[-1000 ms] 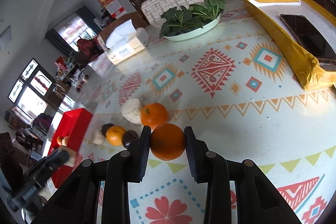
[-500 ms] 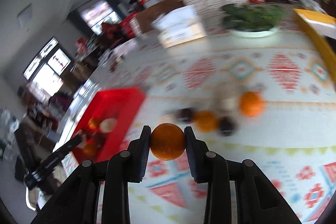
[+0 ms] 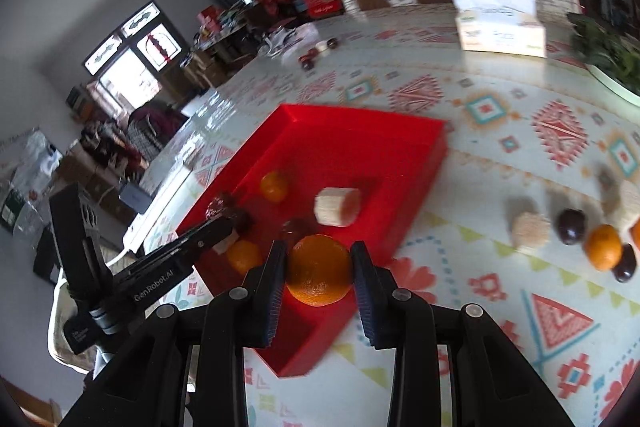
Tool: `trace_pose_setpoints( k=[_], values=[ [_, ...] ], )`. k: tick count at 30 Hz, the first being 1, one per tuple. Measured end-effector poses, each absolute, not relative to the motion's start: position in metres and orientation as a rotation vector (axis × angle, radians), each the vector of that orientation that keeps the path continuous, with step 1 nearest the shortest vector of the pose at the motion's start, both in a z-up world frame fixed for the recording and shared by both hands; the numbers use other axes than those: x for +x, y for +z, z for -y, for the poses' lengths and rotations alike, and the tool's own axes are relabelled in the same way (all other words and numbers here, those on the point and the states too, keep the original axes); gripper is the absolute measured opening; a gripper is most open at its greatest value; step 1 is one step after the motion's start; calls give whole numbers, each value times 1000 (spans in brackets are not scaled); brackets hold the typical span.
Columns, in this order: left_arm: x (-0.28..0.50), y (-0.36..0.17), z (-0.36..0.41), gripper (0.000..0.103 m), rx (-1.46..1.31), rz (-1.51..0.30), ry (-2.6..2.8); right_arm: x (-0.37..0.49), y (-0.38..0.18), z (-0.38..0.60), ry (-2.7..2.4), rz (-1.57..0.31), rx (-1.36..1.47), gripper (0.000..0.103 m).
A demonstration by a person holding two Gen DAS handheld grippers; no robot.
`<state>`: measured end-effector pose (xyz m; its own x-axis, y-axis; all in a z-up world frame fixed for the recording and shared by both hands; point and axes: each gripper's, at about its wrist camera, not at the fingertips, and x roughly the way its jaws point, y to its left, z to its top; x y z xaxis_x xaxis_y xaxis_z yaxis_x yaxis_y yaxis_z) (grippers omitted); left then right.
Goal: Organize fruits
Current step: 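Carry the orange and the beige cake over the red tray and release them, then grasp a dark date with the right tool while the left tool grasps a beige round cake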
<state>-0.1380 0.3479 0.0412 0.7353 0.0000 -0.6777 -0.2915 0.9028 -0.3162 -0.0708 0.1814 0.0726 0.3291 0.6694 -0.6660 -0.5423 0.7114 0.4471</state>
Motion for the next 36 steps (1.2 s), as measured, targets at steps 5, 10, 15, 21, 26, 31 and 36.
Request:
trace_pose_setpoints(
  k=[5,10,15,21,26,31,36],
  values=[
    [-144,46,-360,45,-468,-702,162,-77,65,-205,805,-956,94,37],
    [-151,55,-363,54,-487,-673,161,-80,59,-213,798,-965,80,38],
    [-154,61,-360,55,-485,-668,154,-83,63,-210,798,-953,86,38],
    [-156,73,-341,62,-455,-661,119,-85,75,-175,758,-914,127,38],
    [-157,87,-313,66,-398,-647,64,-82,85,-105,639,-857,164,38],
    [-148,90,-276,68,-352,-661,-9,-69,84,-7,433,-843,249,38],
    [-133,84,-233,68,-298,-709,-97,-57,72,37,334,-866,283,38]
  ],
)
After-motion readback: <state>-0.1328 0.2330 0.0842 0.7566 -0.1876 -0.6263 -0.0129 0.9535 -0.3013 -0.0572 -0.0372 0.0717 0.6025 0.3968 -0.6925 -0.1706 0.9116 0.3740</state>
